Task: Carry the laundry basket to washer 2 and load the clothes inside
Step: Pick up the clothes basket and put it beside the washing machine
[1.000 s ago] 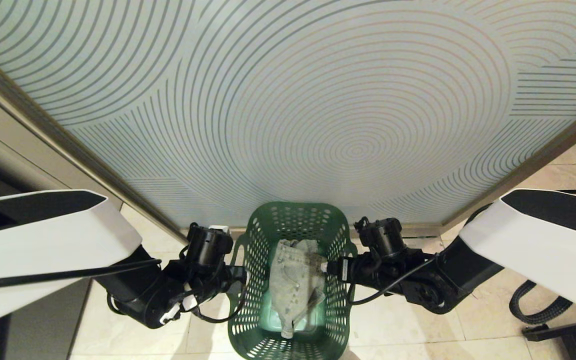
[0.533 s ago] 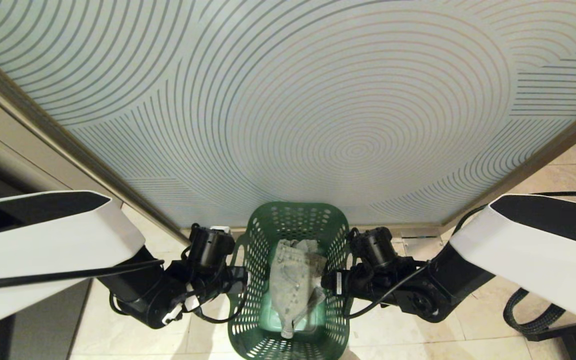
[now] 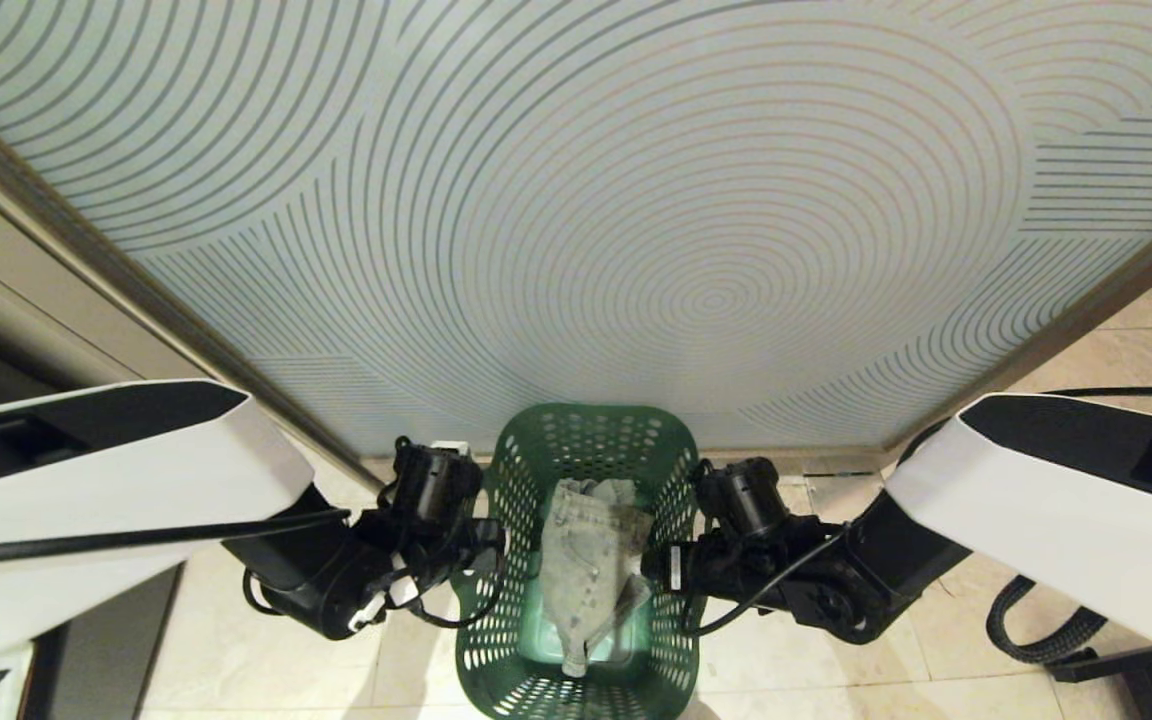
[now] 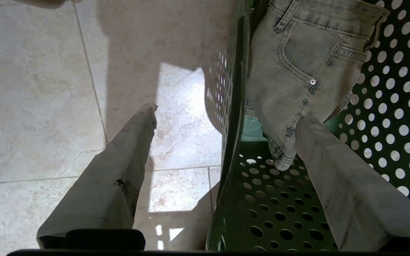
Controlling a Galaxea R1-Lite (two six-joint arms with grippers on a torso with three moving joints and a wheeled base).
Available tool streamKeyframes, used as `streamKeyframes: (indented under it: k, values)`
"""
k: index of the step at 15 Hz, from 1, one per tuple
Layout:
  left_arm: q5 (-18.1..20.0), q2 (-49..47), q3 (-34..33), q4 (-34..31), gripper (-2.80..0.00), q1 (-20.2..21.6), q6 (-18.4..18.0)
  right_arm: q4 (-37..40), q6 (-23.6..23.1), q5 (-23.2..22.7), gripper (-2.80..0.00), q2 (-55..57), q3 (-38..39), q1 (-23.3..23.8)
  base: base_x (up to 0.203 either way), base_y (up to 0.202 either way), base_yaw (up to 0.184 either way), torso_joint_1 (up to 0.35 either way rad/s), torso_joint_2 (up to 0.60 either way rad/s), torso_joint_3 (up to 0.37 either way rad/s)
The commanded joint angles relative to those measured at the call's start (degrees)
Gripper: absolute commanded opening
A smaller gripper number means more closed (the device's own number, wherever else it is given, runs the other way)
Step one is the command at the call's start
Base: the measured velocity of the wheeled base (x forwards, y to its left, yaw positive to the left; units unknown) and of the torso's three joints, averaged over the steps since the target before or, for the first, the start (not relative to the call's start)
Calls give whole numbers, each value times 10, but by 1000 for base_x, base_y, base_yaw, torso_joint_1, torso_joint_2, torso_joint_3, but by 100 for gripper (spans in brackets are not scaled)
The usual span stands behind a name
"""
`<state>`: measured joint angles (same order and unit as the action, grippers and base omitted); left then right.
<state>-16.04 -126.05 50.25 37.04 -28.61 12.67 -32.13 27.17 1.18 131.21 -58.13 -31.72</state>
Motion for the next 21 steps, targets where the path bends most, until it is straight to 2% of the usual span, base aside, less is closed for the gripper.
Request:
streamKeyframes:
  k: [1,10,16,21]
  values:
    - [-2,-2,2,2,0,-1,2,-2,-2,0,0,1,-4,3,0,0,0,0,0,0]
    - [-8,-3,2,2,0,-2,1,8,-3,1,0,-41,-15,5,0,0,0,0,0,0]
    - [-14,-6,2,3,0,-8,2,-7,-2,-1,0,-28,-23,4,0,0,0,0,0,0]
    - [7,-6,2,-2,0,-22,21,-18,-2,0,0,-10,-24,4,0,0,0,0,0,0]
